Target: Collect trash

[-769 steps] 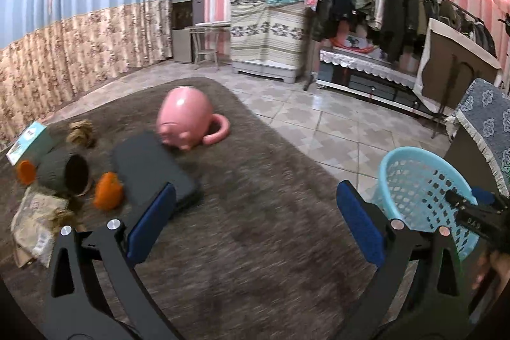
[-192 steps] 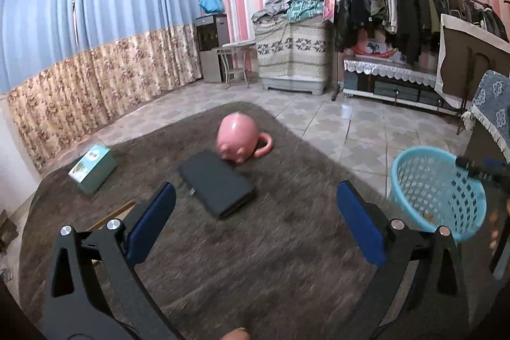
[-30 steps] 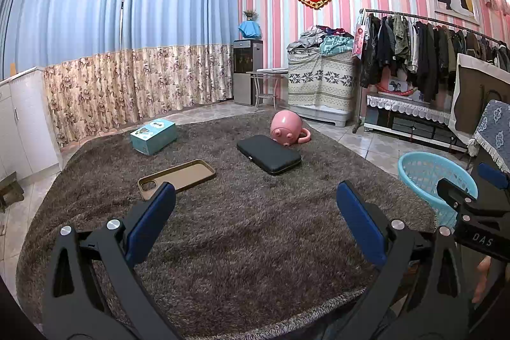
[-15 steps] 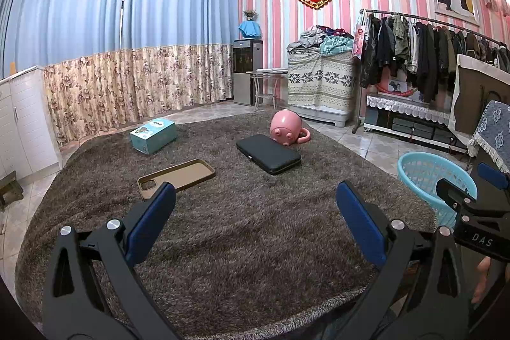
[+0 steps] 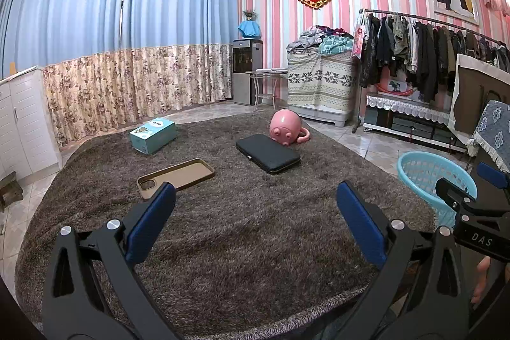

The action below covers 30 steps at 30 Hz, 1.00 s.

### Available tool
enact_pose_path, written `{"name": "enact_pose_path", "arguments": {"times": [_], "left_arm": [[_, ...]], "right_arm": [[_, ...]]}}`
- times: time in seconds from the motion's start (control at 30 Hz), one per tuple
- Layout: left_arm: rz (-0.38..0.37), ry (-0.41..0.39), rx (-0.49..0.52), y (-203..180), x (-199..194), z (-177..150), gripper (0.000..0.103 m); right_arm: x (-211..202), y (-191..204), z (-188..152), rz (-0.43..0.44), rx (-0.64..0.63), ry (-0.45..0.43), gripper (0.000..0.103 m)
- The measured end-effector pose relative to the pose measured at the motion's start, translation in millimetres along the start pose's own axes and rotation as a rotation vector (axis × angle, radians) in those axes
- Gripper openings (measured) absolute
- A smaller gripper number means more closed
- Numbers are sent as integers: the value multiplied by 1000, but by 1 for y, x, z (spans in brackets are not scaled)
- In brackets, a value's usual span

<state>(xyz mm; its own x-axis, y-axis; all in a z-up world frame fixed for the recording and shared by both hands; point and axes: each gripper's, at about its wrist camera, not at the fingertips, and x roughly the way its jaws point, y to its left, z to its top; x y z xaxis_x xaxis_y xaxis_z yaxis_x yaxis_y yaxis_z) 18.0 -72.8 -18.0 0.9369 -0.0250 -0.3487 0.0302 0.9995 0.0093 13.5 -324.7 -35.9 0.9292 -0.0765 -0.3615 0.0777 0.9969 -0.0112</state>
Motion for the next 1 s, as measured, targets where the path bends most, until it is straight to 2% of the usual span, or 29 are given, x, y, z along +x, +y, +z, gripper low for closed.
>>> {"name": "enact_pose_path", "arguments": {"times": [1.0], "left_arm": [[0,0,-1,0,0,-1,98]], "right_arm": [[1,-2,-2,1,-1,3,99]]}}
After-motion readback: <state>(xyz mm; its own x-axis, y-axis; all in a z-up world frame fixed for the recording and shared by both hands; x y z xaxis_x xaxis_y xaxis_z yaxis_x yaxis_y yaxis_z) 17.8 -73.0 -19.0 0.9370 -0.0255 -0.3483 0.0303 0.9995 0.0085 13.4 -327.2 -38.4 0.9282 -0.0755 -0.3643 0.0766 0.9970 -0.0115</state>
